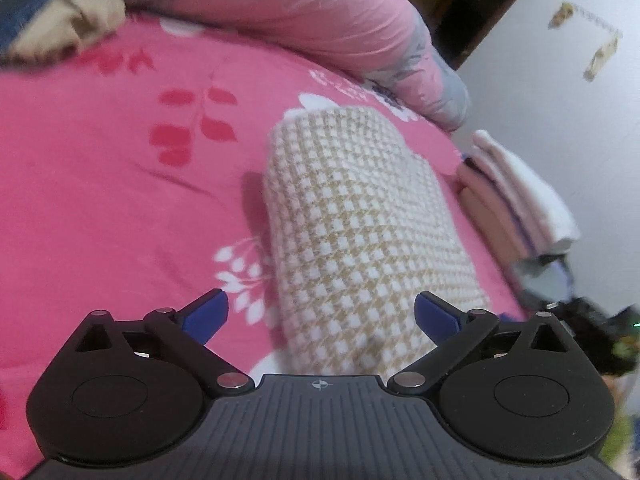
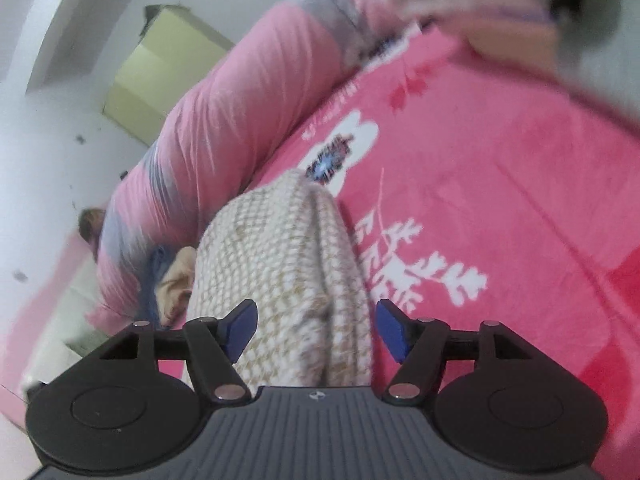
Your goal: Fold clothes
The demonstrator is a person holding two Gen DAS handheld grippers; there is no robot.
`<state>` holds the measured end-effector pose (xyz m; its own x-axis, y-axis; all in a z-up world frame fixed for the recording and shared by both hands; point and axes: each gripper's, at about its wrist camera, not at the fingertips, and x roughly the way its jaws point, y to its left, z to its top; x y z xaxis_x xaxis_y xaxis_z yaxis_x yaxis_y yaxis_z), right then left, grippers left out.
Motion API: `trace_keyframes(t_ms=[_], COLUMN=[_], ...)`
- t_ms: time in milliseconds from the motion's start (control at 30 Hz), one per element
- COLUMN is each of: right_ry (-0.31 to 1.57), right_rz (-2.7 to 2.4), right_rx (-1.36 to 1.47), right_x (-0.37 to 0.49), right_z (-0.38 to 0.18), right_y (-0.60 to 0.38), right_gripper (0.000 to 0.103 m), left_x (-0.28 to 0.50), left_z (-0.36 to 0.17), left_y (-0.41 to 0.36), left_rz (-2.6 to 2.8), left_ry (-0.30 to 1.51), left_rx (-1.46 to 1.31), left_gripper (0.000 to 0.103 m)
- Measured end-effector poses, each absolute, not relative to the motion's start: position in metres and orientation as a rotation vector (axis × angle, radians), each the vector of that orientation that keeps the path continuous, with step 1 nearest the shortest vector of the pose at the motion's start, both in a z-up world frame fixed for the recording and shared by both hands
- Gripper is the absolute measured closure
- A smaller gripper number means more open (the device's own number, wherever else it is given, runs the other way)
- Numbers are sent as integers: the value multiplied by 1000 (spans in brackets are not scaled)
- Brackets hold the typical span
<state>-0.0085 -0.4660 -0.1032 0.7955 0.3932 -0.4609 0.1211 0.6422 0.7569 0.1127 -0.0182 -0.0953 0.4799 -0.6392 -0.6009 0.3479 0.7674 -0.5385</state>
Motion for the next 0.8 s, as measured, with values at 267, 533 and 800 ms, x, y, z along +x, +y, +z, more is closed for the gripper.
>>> trace_keyframes(t_ms=[267, 533, 800], right_ry=[800, 887, 876], right_rz=[372, 567, 597], right_rx=[941, 894, 861], right_x=[51, 112, 132], right_z=[-145, -151, -143], right_y=[-465, -448, -434], right_gripper=[32, 23, 42], left_x=[153, 189, 192], left_z=[-134, -155, -149], left_y=[-32, -45, -52], left_rz=[-782, -900, -908], left_ry=[997, 1045, 1028], left_rx=[-450, -544, -539], left_gripper=[2, 0, 2])
